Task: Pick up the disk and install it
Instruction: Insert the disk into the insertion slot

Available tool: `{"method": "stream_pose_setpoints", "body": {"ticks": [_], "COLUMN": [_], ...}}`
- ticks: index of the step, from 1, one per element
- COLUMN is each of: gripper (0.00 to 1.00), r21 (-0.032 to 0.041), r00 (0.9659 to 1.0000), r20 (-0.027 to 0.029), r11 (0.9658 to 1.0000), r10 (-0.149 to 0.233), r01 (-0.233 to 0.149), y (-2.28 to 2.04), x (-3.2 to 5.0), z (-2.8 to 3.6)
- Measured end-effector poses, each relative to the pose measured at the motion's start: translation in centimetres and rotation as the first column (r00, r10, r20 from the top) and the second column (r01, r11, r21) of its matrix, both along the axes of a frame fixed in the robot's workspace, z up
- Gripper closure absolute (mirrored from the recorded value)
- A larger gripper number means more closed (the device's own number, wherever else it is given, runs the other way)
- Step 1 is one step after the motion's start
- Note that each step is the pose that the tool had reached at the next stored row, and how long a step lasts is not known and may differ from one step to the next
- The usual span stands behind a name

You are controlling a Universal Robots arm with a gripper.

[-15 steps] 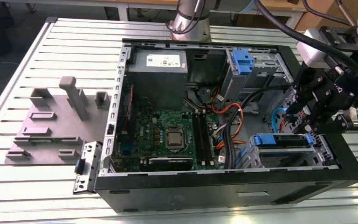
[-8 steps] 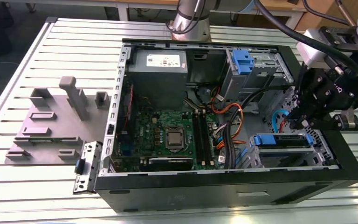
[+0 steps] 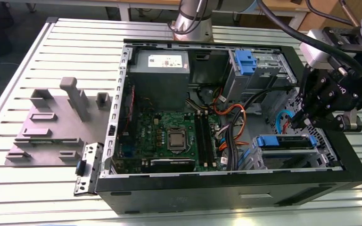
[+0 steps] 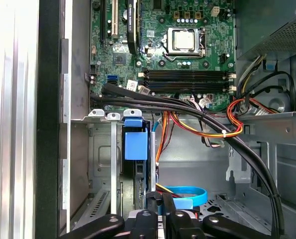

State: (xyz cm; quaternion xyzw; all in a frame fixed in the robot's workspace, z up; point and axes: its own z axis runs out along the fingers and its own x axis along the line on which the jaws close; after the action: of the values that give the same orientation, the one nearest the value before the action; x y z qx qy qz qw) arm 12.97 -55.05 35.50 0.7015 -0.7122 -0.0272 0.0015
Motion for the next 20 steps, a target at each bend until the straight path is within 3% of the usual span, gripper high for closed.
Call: {"method": "stream_pose_setpoints", "body": {"ticks": [13,20], "gripper": [0.84,0.84], "r21": [-0.0001,0.0013], "r00": [1.0,1.0], "r20": [0.0,0.0047], "r11": [1.0,1.0], "r10": [0.0,0.002], "r01": [0.0,-0.002], "y": [-0.02,-0.79], "x": [-0.25,-0.26], "z": [-0.18,-0.22]}}
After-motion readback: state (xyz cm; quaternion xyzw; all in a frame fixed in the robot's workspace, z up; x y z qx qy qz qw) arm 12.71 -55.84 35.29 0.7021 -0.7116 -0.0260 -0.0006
